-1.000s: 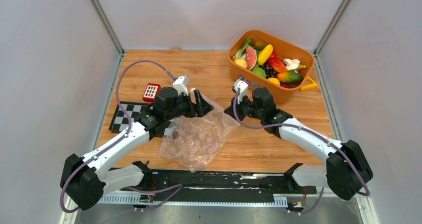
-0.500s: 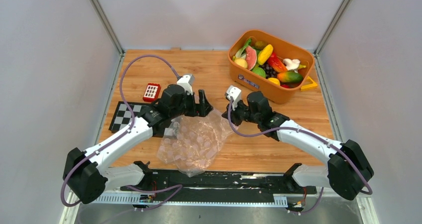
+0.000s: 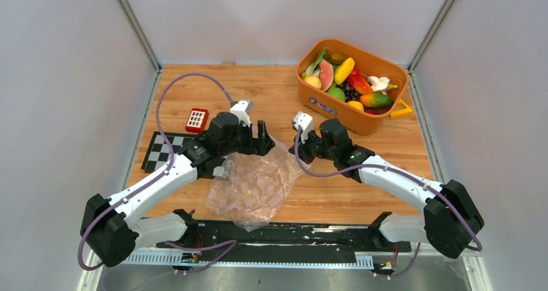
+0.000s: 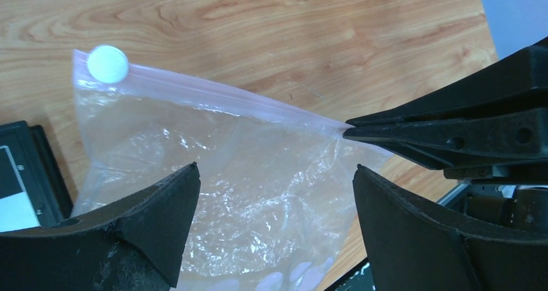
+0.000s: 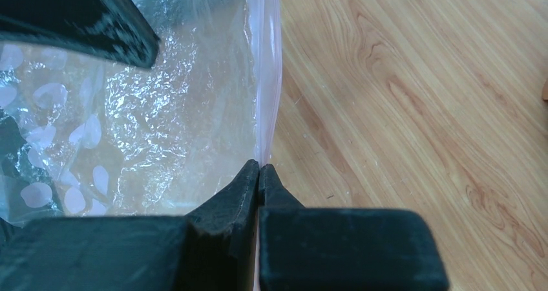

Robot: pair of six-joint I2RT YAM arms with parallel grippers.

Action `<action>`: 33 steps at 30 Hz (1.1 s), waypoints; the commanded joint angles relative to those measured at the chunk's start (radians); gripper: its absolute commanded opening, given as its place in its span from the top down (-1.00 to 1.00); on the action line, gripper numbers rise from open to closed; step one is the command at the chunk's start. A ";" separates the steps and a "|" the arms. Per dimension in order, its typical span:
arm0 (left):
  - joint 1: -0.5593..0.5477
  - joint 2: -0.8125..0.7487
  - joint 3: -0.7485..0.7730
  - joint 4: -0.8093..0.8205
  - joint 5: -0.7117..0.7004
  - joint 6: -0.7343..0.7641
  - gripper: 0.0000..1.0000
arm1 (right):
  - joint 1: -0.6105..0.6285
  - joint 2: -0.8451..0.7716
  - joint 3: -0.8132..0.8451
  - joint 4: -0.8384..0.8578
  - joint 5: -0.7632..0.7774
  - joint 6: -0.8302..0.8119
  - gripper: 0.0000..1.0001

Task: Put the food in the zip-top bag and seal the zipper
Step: Open the zipper of the food storage bag at the center of the board.

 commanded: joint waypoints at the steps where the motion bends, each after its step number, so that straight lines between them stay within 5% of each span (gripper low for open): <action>1: -0.002 -0.012 -0.060 0.152 0.022 -0.088 -0.88 | -0.001 0.010 0.001 0.102 -0.020 -0.004 1.00; 25: -0.014 0.241 0.011 0.252 -0.053 -0.180 -0.80 | 0.045 -0.097 -0.180 0.272 -0.109 -0.039 1.00; 33: -0.035 0.247 0.025 0.239 -0.002 -0.140 -0.32 | 0.054 -0.074 -0.196 0.316 -0.078 -0.057 1.00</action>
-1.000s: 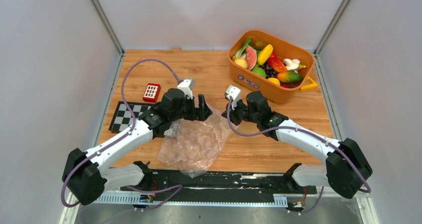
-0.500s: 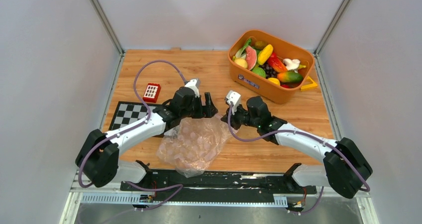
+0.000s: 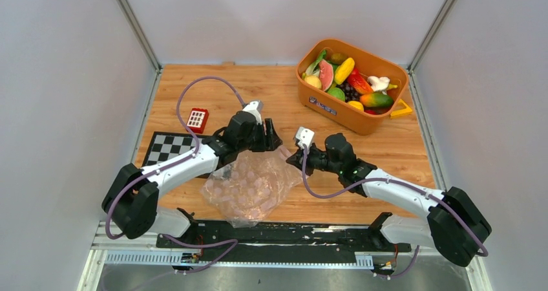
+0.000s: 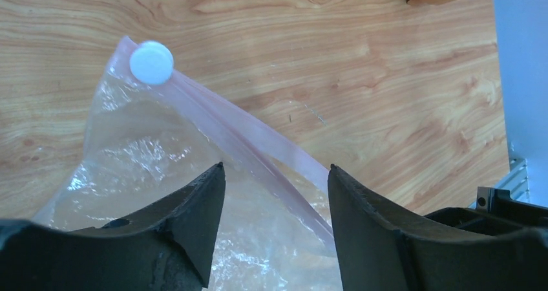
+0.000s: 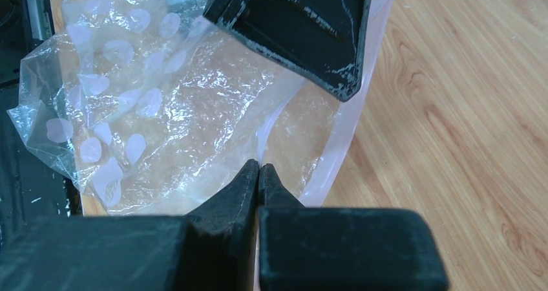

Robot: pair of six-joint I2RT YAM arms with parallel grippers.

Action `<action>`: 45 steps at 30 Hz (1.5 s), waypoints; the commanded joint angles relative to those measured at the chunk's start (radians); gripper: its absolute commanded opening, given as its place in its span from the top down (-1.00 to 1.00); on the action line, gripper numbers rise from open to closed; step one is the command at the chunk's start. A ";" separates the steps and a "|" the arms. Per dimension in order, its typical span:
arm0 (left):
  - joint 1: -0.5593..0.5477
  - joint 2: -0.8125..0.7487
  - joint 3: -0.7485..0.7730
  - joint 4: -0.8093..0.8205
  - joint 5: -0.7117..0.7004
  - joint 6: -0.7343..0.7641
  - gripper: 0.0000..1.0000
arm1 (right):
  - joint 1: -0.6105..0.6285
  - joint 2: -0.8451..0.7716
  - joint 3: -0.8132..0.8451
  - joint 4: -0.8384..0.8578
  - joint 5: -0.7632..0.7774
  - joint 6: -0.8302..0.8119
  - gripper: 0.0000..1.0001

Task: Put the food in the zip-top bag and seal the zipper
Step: Open the zipper of the food storage bag at the center of the board.

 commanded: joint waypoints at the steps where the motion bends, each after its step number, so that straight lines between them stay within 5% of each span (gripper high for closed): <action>1: -0.018 0.000 0.051 0.007 0.023 0.046 -0.24 | 0.006 0.007 -0.009 0.095 0.008 -0.024 1.00; 5: -0.018 0.002 0.051 -0.005 0.024 0.064 -0.08 | 0.007 0.007 -0.002 0.099 -0.006 -0.041 1.00; 15: -0.019 0.000 0.057 -0.022 0.059 0.096 0.98 | 0.014 0.006 -0.005 0.106 -0.012 -0.025 0.97; 18: -0.019 -0.016 0.059 -0.024 0.064 0.126 1.00 | 0.014 0.014 0.038 0.065 -0.021 0.017 0.55; 21: -0.019 -0.040 0.048 -0.016 0.070 0.174 1.00 | 0.015 0.010 0.066 0.062 -0.009 0.064 0.35; 27: -0.020 -0.091 -0.014 0.019 0.113 0.227 1.00 | -0.021 0.001 0.066 0.098 0.299 0.333 -0.25; 32: -0.027 -0.125 -0.038 0.043 0.155 0.240 1.00 | -0.067 0.107 0.161 0.027 0.237 0.490 -0.26; 40: -0.032 -0.181 -0.026 0.005 0.133 0.284 1.00 | -0.075 0.262 0.273 -0.019 0.025 0.509 -0.01; 45: -0.033 -0.201 -0.009 -0.028 0.144 0.299 1.00 | -0.082 0.286 0.277 -0.057 0.070 0.475 0.39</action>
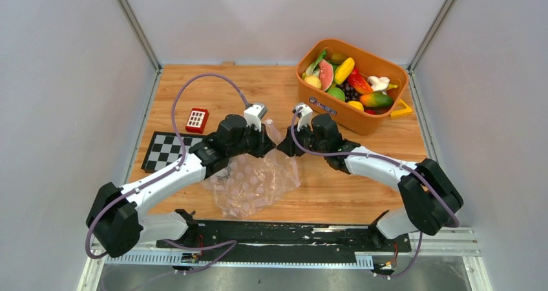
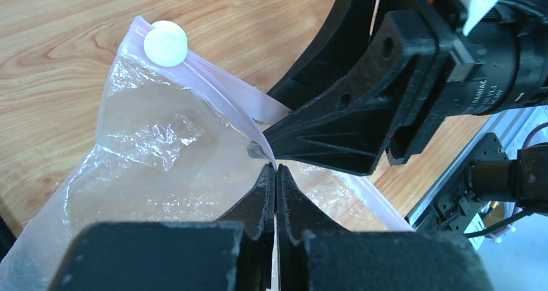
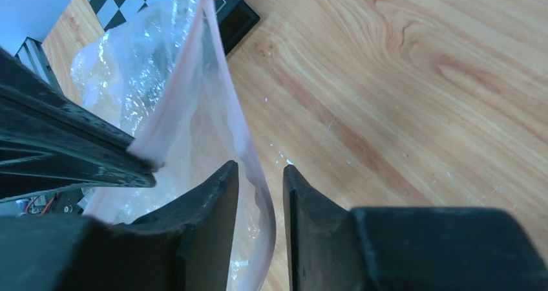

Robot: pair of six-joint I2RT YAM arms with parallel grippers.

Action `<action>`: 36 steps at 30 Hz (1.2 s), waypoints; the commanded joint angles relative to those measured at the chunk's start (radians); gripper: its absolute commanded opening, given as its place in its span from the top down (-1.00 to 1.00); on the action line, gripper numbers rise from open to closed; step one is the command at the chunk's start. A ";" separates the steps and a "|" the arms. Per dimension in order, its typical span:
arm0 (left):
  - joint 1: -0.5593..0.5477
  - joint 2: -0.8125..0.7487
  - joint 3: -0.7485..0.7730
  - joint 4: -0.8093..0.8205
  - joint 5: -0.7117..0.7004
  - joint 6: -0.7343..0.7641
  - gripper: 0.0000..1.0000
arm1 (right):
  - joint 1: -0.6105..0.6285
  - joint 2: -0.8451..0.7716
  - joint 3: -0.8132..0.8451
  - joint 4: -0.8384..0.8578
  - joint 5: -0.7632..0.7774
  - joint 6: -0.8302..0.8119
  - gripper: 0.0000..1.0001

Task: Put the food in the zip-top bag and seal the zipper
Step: Open the zipper of the food storage bag at the center of the board.

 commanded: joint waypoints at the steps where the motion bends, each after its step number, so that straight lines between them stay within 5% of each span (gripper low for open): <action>1: -0.004 -0.036 0.034 -0.017 0.008 0.045 1.00 | -0.012 0.011 0.038 -0.035 -0.006 0.007 0.50; 4: -0.005 -0.029 0.051 -0.054 -0.001 0.059 1.00 | -0.025 0.000 0.012 0.021 -0.107 0.003 0.61; 7: -0.005 -0.022 0.068 -0.081 -0.023 0.044 0.96 | -0.026 -0.030 -0.001 0.051 -0.119 0.021 1.00; 12: -0.027 -0.004 0.125 -0.128 -0.058 -0.017 0.13 | -0.017 -0.084 -0.008 0.040 -0.021 0.091 1.00; 15: -0.105 0.025 0.218 -0.238 -0.215 0.003 -0.14 | 0.004 -0.133 -0.008 0.017 0.075 0.134 1.00; 22: -0.234 0.094 0.367 -0.375 -0.428 0.003 -0.27 | 0.049 -0.258 -0.043 0.000 0.275 0.241 1.00; 30: -0.290 0.123 0.443 -0.380 -0.493 0.000 -0.36 | 0.056 -0.481 -0.238 0.157 0.500 0.403 1.00; 36: -0.305 0.124 0.429 -0.328 -0.495 0.005 -0.40 | 0.056 -0.466 -0.184 0.104 0.415 0.314 1.00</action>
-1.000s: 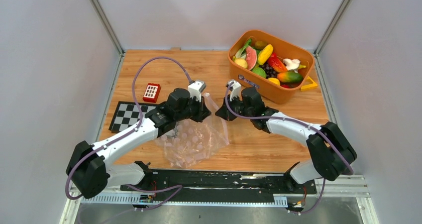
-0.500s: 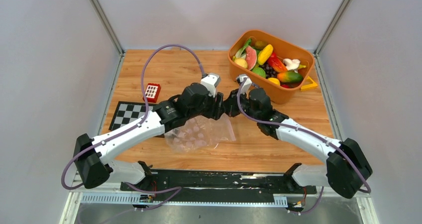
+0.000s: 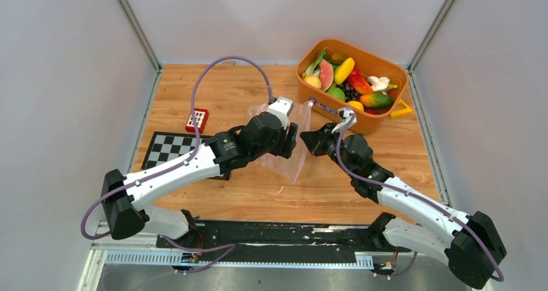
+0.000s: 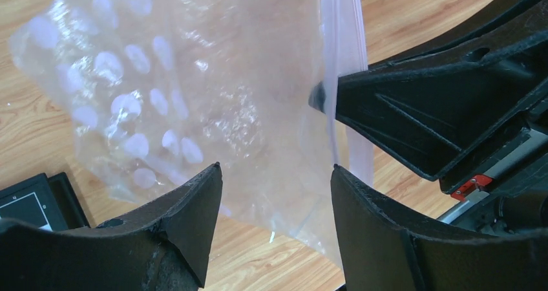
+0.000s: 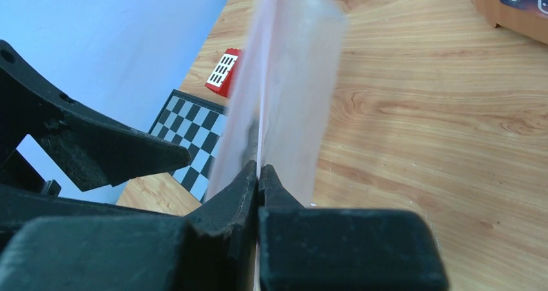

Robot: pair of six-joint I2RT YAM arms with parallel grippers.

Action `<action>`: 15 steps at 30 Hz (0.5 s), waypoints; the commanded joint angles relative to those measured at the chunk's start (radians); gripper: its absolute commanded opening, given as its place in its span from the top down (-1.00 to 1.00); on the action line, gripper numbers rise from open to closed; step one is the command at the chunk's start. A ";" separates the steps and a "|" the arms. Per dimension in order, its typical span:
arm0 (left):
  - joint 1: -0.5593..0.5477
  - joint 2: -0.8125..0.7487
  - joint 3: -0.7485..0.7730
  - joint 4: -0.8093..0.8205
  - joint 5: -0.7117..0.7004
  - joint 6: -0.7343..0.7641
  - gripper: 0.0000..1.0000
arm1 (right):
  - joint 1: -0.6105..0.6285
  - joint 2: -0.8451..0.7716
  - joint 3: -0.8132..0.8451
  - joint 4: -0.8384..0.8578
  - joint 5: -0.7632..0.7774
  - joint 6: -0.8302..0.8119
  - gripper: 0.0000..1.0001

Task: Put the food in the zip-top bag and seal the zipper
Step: Open the zipper of the food storage bag at the center of the board.

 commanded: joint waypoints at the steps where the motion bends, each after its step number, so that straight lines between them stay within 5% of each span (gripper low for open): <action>1: -0.010 0.000 0.027 0.061 -0.022 0.011 -0.40 | 0.001 0.027 0.068 0.022 -0.016 -0.017 1.00; 15: -0.031 0.037 0.007 0.094 -0.014 0.045 -0.32 | 0.001 0.076 0.066 0.065 -0.032 0.021 1.00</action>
